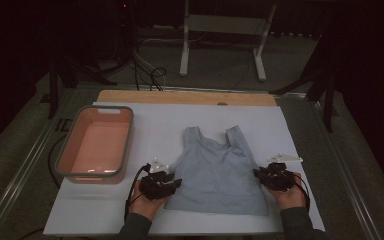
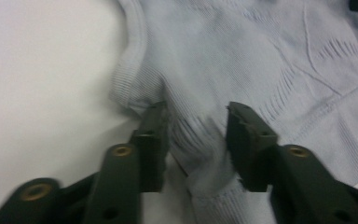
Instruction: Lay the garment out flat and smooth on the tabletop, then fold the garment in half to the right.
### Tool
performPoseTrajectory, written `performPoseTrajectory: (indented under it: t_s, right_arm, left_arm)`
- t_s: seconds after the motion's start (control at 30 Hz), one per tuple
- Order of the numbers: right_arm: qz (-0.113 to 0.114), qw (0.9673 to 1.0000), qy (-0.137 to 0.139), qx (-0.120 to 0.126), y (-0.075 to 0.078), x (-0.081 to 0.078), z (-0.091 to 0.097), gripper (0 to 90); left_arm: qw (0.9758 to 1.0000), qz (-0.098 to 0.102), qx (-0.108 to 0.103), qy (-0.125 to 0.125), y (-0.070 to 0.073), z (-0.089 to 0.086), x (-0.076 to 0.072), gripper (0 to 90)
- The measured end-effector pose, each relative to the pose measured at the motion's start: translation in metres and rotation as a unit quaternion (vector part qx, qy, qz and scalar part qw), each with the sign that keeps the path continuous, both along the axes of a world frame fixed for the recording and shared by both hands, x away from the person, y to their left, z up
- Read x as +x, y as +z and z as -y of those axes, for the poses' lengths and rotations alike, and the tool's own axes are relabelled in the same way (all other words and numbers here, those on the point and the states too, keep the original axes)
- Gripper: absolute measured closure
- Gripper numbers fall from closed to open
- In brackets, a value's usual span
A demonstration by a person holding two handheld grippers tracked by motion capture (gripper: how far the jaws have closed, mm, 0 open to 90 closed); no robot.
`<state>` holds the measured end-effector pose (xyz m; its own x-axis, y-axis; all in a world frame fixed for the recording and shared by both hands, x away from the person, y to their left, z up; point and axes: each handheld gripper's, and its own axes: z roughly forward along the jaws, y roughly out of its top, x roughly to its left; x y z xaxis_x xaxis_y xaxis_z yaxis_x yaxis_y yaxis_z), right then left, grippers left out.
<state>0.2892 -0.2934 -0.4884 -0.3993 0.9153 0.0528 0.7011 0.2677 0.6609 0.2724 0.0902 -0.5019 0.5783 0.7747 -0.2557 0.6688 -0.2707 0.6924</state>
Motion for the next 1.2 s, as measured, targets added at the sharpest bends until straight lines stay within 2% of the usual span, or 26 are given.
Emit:
performPoseTrajectory:
  t_s: [0.1, 0.2, 0.27, 0.43, 0.57, 0.83, 1.0, 1.2]
  right_arm:
    - [0.012, 0.9998, -0.017, 0.000, 0.001, 0.000, 0.004, 53.0]
    - [0.022, 0.9995, -0.017, 0.017, 0.004, -0.001, 0.007, 36.7]
    - [0.028, 0.9994, -0.015, 0.015, 0.005, -0.002, 0.007, 31.8]
    - [0.043, 0.9986, -0.016, 0.027, 0.009, -0.004, 0.005, 17.1]
    - [0.054, 0.9980, -0.005, 0.033, 0.012, -0.007, 0.003, 15.4]
    - [0.072, 0.9965, 0.007, 0.041, 0.015, -0.011, 0.000, 14.7]
    - [0.074, 0.9963, 0.008, 0.043, 0.015, -0.012, -0.002, 14.7]
    - [0.074, 0.9963, 0.008, 0.043, 0.015, -0.011, -0.004, 14.8]
  left_arm:
    - [0.9998, 0.004, -0.010, 0.014, 0.002, -0.005, 0.001, 48.6]
    - [0.9996, 0.009, -0.019, 0.019, 0.005, -0.010, 0.002, 39.4]
    - [0.9995, 0.018, -0.016, 0.023, 0.008, -0.012, 0.002, 34.0]
    - [0.9986, 0.032, -0.029, 0.029, 0.015, -0.016, 0.002, 21.1]
    - [0.9984, 0.035, -0.031, 0.031, 0.017, -0.016, 0.005, 16.5]
    - [0.9988, 0.031, -0.026, 0.029, 0.018, -0.009, 0.010, 16.3]
    - [0.9985, 0.026, -0.032, 0.037, 0.018, -0.008, 0.013, 16.5]
    - [0.9988, 0.021, -0.030, 0.033, 0.016, -0.005, 0.018, 16.5]
